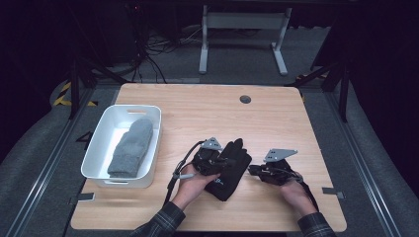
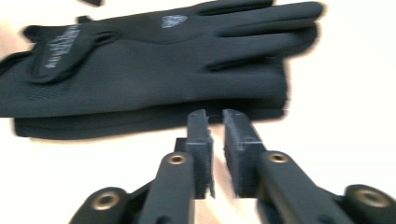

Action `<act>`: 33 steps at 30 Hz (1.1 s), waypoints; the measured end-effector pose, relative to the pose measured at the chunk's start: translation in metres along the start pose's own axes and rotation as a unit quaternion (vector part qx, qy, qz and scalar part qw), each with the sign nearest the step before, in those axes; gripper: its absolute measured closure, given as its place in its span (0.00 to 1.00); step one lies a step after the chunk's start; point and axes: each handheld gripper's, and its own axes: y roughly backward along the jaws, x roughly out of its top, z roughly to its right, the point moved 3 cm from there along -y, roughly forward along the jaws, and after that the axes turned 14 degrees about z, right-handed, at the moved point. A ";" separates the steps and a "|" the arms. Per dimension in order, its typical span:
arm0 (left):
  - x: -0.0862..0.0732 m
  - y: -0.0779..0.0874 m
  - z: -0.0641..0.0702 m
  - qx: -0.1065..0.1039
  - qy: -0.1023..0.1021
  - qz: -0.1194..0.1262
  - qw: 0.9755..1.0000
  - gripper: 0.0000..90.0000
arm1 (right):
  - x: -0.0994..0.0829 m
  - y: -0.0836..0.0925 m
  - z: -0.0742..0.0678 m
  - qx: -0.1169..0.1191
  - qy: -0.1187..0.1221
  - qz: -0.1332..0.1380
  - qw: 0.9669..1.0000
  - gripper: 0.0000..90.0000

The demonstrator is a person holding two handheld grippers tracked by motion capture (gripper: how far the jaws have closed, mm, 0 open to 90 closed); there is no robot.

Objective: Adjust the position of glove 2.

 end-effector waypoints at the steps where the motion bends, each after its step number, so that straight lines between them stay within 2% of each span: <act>1: -0.001 -0.001 0.000 0.000 -0.001 -0.005 1.000 1.00 | 0.000 0.003 0.004 -0.012 -0.001 0.001 1.000 0.80; 4: -0.007 -0.010 0.005 -0.010 0.001 -0.016 1.000 1.00 | -0.002 0.010 0.015 -0.046 -0.009 0.010 0.999 0.61; 6: -0.012 -0.018 0.009 -0.021 -0.002 -0.032 0.999 1.00 | -0.005 0.014 0.023 -0.071 -0.014 0.010 0.997 0.52; 9: -0.021 -0.029 0.014 -0.023 -0.012 -0.065 0.998 1.00 | -0.008 0.020 0.033 -0.098 -0.020 0.008 0.995 0.45; 12: -0.028 -0.034 0.016 -0.017 -0.017 -0.092 0.995 1.00 | -0.011 0.025 0.041 -0.114 -0.026 0.009 0.993 0.43; 14: -0.029 -0.033 0.017 -0.012 -0.020 -0.098 0.995 1.00 | -0.013 0.026 0.045 -0.124 -0.026 0.006 0.992 0.41; 23: -0.030 -0.011 0.009 0.020 -0.044 -0.125 0.991 1.00 | -0.020 0.028 0.053 -0.142 -0.033 0.002 0.989 0.36; 33: -0.032 0.011 0.000 0.047 -0.055 -0.145 0.987 1.00 | -0.023 0.025 0.052 -0.139 -0.023 -0.008 0.990 0.34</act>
